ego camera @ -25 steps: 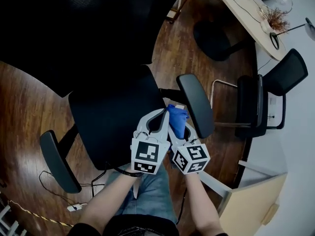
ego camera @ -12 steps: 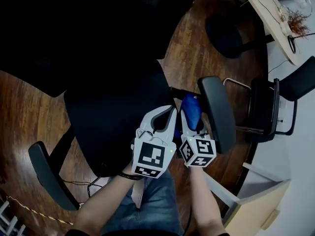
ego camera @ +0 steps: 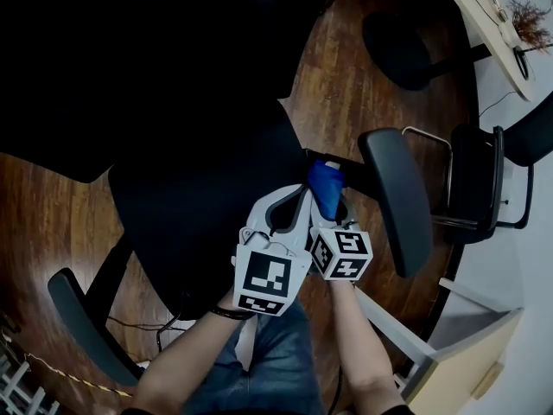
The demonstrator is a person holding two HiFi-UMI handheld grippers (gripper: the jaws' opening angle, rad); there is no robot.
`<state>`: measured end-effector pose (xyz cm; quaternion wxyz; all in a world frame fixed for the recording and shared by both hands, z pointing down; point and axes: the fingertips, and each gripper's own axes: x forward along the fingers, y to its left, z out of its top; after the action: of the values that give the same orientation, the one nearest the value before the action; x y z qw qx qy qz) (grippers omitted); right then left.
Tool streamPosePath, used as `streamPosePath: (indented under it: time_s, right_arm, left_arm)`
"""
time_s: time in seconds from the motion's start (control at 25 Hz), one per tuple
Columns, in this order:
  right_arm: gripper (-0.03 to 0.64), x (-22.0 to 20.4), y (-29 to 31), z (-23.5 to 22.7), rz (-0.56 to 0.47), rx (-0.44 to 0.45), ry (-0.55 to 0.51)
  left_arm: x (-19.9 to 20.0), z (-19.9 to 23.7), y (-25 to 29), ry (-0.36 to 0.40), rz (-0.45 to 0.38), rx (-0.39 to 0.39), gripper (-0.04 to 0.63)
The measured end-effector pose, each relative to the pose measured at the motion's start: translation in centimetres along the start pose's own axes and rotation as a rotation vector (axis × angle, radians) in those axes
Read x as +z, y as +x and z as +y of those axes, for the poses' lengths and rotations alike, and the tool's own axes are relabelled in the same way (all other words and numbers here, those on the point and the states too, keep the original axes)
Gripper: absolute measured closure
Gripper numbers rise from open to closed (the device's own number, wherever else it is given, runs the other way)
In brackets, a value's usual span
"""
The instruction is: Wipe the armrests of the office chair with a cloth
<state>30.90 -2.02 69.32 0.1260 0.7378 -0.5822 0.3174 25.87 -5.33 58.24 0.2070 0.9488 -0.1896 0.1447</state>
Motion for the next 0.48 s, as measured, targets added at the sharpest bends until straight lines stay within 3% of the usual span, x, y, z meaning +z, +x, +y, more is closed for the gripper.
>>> streamPosePath:
  time_s: [0.48]
  right_arm:
    - [0.476,-1.8,3.8,0.4,0.068,0.032,0.064]
  left_arm:
    - [-1.8,2.1,-0.4,0.017,0.052,0.029,0.592]
